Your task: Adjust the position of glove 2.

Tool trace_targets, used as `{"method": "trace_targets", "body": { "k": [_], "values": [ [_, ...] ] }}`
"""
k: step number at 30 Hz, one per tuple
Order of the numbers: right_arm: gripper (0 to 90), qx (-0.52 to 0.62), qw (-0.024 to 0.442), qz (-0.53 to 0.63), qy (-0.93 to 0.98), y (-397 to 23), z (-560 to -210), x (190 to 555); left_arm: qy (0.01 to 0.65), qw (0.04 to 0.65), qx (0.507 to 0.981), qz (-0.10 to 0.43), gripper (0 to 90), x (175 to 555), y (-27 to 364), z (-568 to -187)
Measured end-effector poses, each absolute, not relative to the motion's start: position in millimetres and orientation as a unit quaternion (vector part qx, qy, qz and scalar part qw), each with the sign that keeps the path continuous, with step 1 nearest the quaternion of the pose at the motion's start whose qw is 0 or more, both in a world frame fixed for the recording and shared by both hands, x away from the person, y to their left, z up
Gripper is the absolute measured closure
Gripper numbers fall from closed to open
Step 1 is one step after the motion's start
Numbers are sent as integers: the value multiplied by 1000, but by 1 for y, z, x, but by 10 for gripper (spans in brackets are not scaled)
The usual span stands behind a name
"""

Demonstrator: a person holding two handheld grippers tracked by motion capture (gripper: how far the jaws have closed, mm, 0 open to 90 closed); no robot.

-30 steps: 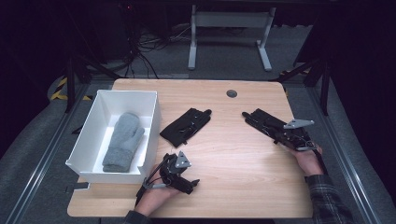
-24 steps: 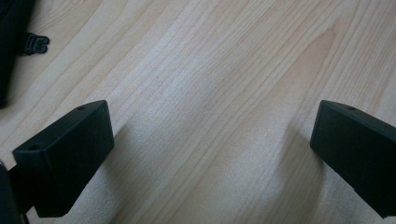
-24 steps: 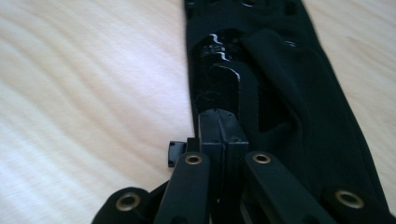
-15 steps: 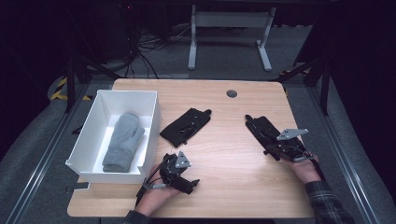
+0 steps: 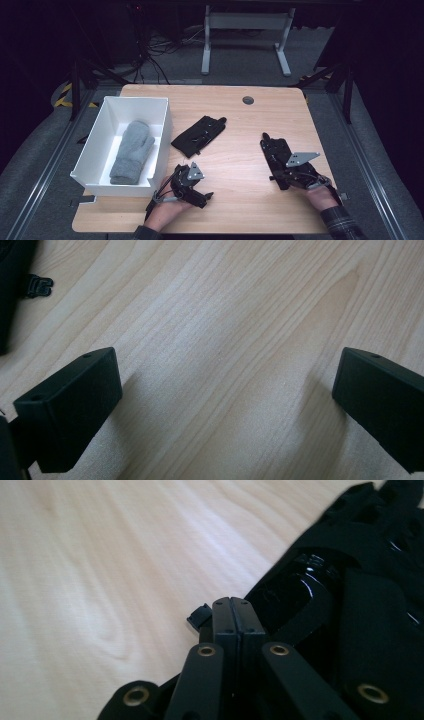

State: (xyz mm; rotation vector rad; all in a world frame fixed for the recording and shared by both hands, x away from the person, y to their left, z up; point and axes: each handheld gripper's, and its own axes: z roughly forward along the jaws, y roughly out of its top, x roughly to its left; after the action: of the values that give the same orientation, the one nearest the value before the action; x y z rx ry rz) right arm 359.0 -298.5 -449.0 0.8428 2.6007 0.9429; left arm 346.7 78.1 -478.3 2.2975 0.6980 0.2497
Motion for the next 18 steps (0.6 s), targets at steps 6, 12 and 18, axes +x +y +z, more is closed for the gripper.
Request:
{"method": "trace_targets", "body": {
  "k": [6,12,18],
  "values": [
    [900,259,96,338,900,-278,-451,339,269,355,890,96,1,347,79,-478],
    [900,229,86,334,910,-259,-450,323,270,355,890,97,1,347,79,-478],
    [900,211,63,342,914,-250,-452,313,270,355,890,96,1,347,79,-478]
  ]
}}
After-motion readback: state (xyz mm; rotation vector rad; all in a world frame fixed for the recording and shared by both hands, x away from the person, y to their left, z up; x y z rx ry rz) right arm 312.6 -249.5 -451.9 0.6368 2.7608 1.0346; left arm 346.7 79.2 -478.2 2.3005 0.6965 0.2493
